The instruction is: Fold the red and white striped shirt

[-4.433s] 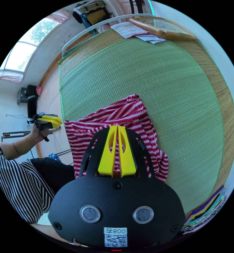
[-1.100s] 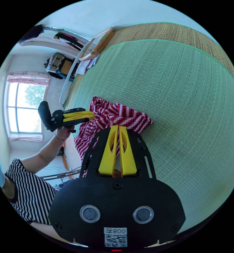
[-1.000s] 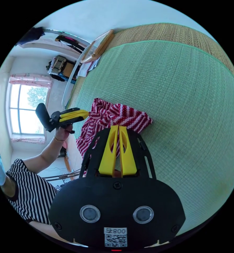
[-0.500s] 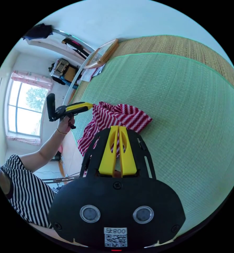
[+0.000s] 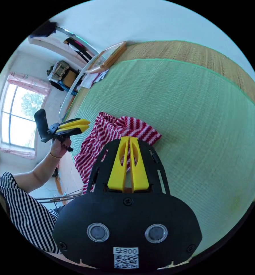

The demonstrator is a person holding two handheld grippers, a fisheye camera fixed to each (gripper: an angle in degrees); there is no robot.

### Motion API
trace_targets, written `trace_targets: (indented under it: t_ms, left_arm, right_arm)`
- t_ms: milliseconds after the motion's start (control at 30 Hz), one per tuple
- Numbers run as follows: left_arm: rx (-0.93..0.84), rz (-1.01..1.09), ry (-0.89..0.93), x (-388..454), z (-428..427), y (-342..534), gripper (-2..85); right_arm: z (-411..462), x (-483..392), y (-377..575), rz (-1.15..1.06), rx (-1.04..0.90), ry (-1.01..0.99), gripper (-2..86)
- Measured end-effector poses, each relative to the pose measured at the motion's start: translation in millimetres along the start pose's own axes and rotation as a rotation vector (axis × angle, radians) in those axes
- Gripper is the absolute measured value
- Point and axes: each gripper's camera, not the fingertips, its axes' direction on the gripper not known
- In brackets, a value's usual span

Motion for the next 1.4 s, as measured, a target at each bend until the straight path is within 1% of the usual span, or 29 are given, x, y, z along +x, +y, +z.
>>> trace_targets:
  t_ms: [133,233,300,367,467,533,567,600,700,833,933,1100,1233,1300,1333,1400]
  left_arm:
    - [-0.032,0.116,0.018,22.5,27.7,-37.8,8.1]
    - [-0.095,0.210,0.022,36.5,52.0,-64.0,8.2]
    - [-0.141,0.251,0.016,42.6,66.3,-74.8,7.5]
    - [-0.202,0.300,0.012,49.8,82.2,-82.3,4.5]
    - [-0.179,0.336,-0.068,63.3,85.1,-79.8,2.3]
    - [-0.134,0.359,-0.127,74.8,80.6,-73.0,1.7]
    - [-0.102,0.380,-0.165,83.2,77.3,-67.2,1.5]
    - [-0.090,0.392,-0.181,87.5,76.2,-64.1,1.4]
    - [-0.073,0.442,-0.244,106.3,77.0,-49.3,1.1]
    - [-0.068,0.421,-0.331,118.2,83.8,-37.5,0.8]
    - [-0.043,0.395,-0.306,122.4,81.8,-37.4,0.8]
    - [-0.040,0.359,-0.210,125.1,81.7,-36.3,1.6]
    - [0.053,0.324,-0.076,125.5,68.9,-42.9,2.5]
    - [0.078,0.307,-0.038,124.9,69.6,-50.2,2.5]
    - [0.068,0.305,-0.032,125.0,74.9,-55.6,2.3]
    - [-0.022,0.290,-0.046,122.4,93.2,-62.7,1.8]
  right_arm:
    - [-13.3,1.3,14.5,0.004,0.065,-0.003,5.2]
    - [-12.9,-15.4,9.5,-0.099,0.047,0.090,7.8]
    - [0.1,-29.6,1.1,-0.202,-0.027,0.164,8.6]
    - [13.8,-37.8,-3.0,-0.269,-0.087,0.185,8.2]
    - [31.9,-52.0,1.4,-0.327,-0.134,0.204,4.3]
    - [34.0,-65.5,13.9,-0.343,-0.091,0.263,1.7]
    - [30.7,-77.9,27.3,-0.367,-0.031,0.309,1.0]
    - [26.3,-90.9,42.5,-0.386,0.030,0.339,0.5]
    - [27.5,-116.6,78.5,-0.405,0.123,0.390,0.0]
    - [47.5,-129.6,106.5,-0.375,0.133,0.395,-0.2]
    - [54.2,-141.6,122.0,-0.377,0.167,0.406,-0.3]
    - [78.6,-143.3,138.2,-0.371,0.138,0.399,-0.3]
    - [87.8,-142.9,147.3,-0.385,0.156,0.415,-0.3]
    - [94.5,-136.9,150.1,-0.385,0.150,0.400,-0.2]
    - [96.1,-135.6,151.0,-0.386,0.150,0.397,-0.2]
    - [104.0,-131.5,155.5,-0.405,0.139,0.404,-0.2]
